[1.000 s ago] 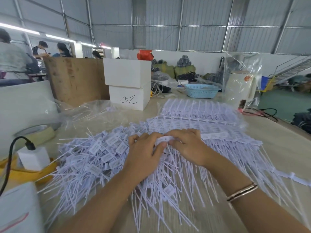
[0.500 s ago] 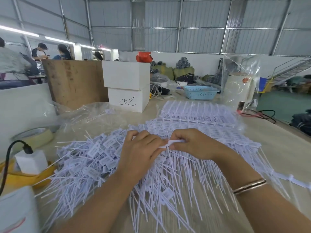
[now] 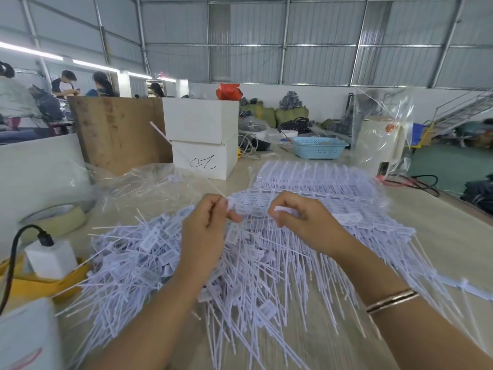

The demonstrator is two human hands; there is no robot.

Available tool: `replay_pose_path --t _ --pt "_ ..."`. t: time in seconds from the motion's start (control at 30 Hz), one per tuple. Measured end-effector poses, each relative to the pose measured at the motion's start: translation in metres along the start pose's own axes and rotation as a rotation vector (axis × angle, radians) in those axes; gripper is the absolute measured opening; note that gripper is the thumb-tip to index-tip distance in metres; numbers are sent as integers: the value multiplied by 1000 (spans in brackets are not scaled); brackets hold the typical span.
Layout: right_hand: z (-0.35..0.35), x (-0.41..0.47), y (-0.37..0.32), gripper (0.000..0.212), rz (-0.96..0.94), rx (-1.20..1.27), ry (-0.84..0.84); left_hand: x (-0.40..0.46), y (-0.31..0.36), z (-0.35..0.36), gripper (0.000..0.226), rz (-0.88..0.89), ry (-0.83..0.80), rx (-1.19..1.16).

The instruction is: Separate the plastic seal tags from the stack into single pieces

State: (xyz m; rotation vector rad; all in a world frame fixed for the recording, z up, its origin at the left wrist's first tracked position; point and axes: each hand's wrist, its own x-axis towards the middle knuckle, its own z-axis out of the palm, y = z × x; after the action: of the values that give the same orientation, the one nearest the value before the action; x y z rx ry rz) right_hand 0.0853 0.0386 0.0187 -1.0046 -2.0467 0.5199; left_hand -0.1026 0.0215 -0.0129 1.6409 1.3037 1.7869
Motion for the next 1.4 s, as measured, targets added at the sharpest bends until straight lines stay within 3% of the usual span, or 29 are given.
replay_pose_path --t 0.1,0.17,0.27,0.33,0.47,0.57,0.67,0.83,0.93,1.07,1.23,1.4 --pt "3 0 4 14 14 -66 -28 8 -8 -10 19 159 65 509" --pt "8 0 6 19 28 -109 -47 8 -10 -11 25 169 66 812" --pt "12 -3 6 25 75 47 -72 6 -15 -11 37 102 24 933" --pt "13 -4 4 35 86 126 -89 3 -16 -10 43 151 12 884" --pt "18 -3 -4 54 2 33 -145 -5 -1 5 37 368 -94 553" --pt "20 -2 -13 59 -46 5 -174 -11 3 17 30 223 -250 368" --pt "17 -1 -17 52 -46 -21 -205 -9 0 18 12 107 -293 211" --pt "-7 8 -18 26 107 -415 -330 4 6 12 13 10 -322 79" --pt "-15 13 -23 12 142 -390 -373 8 13 17 16 -64 -358 52" --pt "-19 18 -23 20 134 -271 -242 21 26 24 18 -58 -314 80" --pt "-23 27 -22 36 113 -200 -19 45 44 30 16 -125 -383 49" --pt "-19 26 -22 25 27 -429 107 51 52 34 20 -256 -383 -81"
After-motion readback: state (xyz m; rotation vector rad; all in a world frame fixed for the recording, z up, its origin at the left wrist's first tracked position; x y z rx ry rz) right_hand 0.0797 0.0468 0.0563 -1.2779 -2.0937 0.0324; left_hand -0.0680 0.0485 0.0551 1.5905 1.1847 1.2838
